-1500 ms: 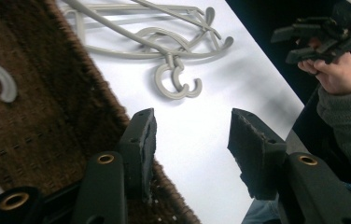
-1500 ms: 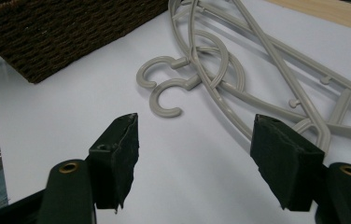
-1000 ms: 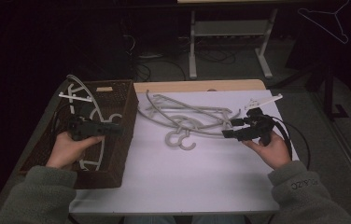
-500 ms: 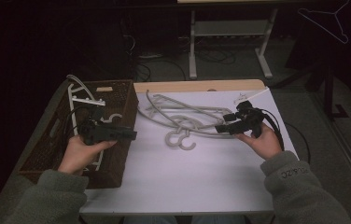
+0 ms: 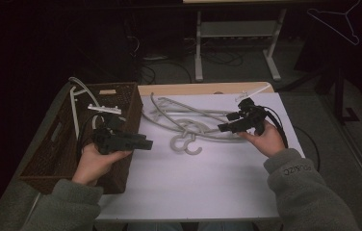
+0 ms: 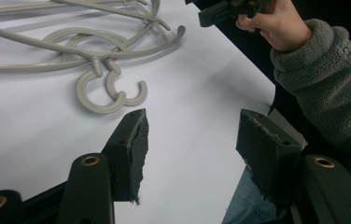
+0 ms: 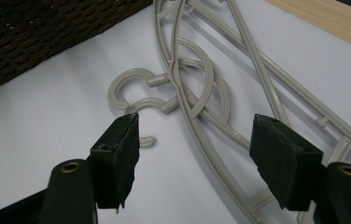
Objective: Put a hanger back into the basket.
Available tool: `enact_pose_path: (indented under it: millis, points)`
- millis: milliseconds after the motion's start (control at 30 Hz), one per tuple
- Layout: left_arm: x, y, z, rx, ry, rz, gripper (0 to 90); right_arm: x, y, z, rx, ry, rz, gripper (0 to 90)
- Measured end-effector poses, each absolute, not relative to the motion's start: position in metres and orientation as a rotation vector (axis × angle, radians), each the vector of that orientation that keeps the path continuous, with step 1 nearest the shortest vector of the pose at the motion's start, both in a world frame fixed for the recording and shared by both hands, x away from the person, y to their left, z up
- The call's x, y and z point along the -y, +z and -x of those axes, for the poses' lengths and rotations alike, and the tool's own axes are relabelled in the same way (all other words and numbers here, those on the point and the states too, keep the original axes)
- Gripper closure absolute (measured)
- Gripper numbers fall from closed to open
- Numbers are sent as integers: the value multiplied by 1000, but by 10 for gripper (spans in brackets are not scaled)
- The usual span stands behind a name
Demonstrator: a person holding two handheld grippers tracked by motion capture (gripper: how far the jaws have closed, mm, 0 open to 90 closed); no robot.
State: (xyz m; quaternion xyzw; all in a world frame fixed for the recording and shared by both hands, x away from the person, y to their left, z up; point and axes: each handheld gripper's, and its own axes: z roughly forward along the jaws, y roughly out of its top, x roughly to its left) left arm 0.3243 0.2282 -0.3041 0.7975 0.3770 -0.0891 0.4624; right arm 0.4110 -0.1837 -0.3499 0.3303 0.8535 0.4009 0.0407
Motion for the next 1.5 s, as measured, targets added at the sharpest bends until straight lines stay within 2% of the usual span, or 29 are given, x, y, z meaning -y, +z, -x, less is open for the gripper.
enact_pose_path:
  millis: [800, 1500]
  points:
    - [-206, -315, -316, -893, -197, -1986, 416, 170, -370, -427, -2654, 1154, -1049, 343]
    - [-190, -332, -310, -890, -203, -1995, 402, 133, -414, -441, -2769, 1029, -970, 510]
